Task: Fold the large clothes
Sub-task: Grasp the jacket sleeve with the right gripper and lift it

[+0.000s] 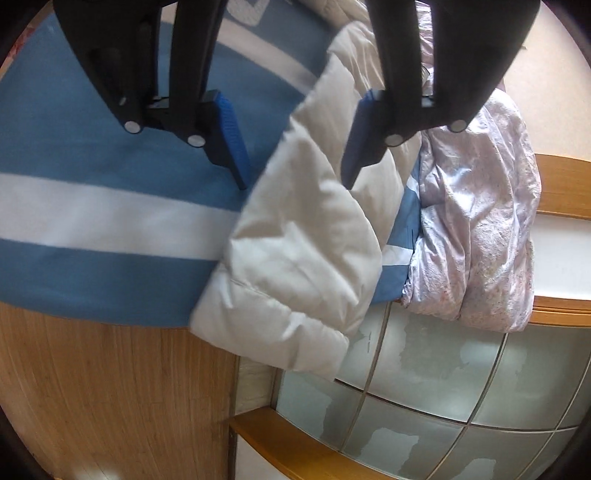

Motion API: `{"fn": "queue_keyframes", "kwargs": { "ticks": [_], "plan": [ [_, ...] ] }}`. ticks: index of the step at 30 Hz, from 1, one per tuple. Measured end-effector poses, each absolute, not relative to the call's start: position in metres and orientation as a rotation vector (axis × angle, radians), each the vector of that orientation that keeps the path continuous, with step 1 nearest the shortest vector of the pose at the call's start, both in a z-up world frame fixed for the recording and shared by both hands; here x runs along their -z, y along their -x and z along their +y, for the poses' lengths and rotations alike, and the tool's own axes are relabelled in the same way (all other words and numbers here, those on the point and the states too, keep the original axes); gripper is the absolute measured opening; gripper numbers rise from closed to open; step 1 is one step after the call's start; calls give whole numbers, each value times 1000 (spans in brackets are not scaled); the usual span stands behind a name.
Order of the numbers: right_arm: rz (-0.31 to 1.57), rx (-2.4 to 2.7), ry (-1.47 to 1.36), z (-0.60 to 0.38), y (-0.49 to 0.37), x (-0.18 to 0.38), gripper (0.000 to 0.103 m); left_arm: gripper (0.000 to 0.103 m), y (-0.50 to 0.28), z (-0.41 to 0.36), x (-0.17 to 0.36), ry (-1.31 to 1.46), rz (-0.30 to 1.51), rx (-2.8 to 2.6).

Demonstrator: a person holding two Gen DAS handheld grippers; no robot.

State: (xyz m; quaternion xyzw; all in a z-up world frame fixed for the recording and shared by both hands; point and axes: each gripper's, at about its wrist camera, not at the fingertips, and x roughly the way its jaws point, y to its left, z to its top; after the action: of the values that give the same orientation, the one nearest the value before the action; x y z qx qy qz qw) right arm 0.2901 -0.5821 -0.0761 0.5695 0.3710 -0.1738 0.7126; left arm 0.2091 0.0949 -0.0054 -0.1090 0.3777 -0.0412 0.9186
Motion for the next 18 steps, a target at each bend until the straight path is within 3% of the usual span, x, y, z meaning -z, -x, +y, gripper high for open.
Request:
{"fn": "queue_keyframes", "kwargs": {
  "ticks": [6,10,18],
  "plan": [
    [787,423,-1259,-587,-297,81,38,102,-220,112,14,288,782,104],
    [794,482,-1157,-583,-302,73,14,102,-222,119,21,297,800,102],
    [708,584,-617,-514,-336,-14,6,102,-224,139,29,425,834,194]
  ]
}}
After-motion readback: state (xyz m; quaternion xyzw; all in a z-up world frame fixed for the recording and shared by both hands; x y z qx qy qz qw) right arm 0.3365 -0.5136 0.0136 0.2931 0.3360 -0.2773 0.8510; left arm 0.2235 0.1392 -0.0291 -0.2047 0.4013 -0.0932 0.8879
